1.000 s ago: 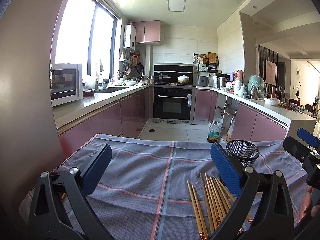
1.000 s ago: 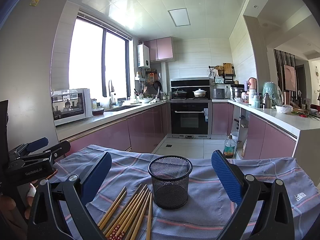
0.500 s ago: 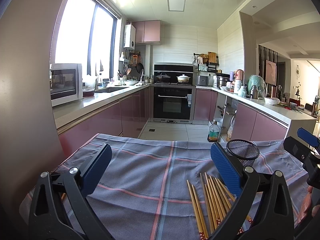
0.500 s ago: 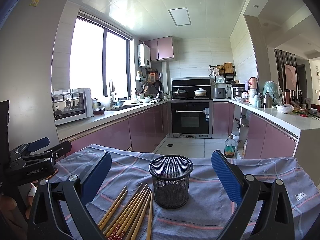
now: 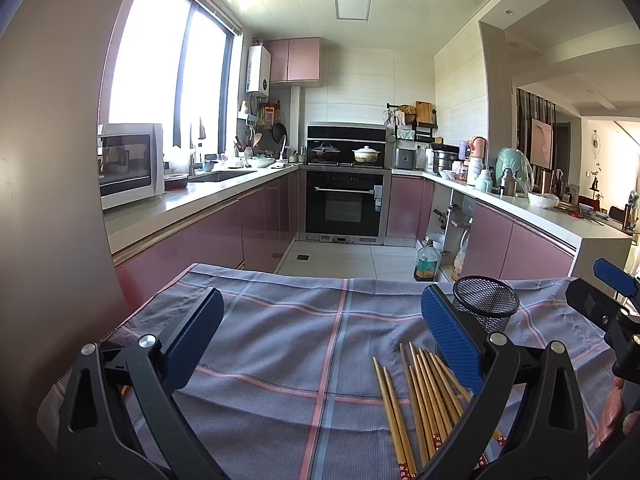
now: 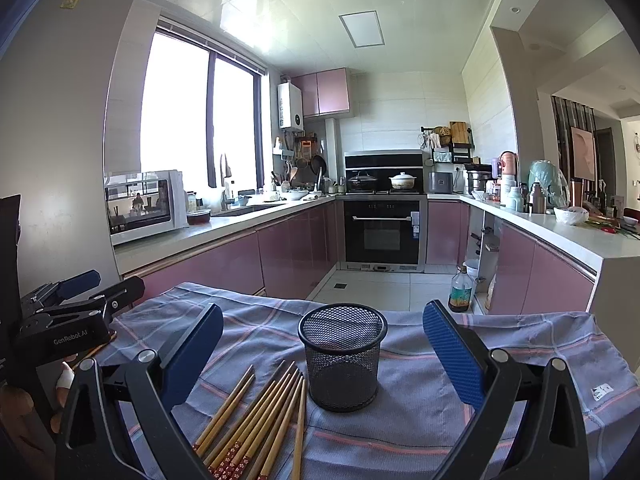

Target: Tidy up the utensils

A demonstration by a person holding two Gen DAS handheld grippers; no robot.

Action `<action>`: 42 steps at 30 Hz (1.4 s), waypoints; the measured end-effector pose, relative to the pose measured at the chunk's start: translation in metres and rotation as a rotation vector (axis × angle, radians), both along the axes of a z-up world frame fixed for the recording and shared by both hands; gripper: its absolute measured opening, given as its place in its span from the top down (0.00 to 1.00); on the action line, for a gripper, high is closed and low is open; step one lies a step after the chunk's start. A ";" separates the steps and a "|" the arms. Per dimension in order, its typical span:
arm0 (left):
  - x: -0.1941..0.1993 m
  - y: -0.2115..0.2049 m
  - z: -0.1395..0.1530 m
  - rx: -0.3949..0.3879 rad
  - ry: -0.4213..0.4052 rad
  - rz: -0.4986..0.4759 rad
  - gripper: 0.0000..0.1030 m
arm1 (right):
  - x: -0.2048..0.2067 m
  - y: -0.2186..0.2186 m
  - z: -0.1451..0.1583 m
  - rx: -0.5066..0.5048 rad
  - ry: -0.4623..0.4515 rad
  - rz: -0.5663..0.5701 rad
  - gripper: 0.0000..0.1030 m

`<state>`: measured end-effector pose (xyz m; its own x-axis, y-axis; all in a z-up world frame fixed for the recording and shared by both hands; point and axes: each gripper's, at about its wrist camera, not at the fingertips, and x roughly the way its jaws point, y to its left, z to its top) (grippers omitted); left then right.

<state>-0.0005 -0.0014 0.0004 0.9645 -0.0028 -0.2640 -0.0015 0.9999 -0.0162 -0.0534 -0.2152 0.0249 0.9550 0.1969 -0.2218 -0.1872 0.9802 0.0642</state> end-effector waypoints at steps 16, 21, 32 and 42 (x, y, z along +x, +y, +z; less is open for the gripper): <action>0.016 0.002 -0.027 0.034 0.133 -0.048 0.06 | 0.019 -0.004 -0.021 -0.053 0.202 0.088 0.06; 0.030 -0.002 -0.048 0.067 0.240 -0.101 0.08 | 0.039 0.011 -0.048 -0.130 0.367 0.145 0.18; 0.070 -0.029 -0.098 0.128 0.452 -0.203 0.35 | 0.072 0.021 -0.085 -0.175 0.575 0.176 0.49; 0.094 -0.044 -0.121 0.145 0.551 -0.244 0.41 | 0.085 0.021 -0.100 -0.201 0.639 0.190 0.60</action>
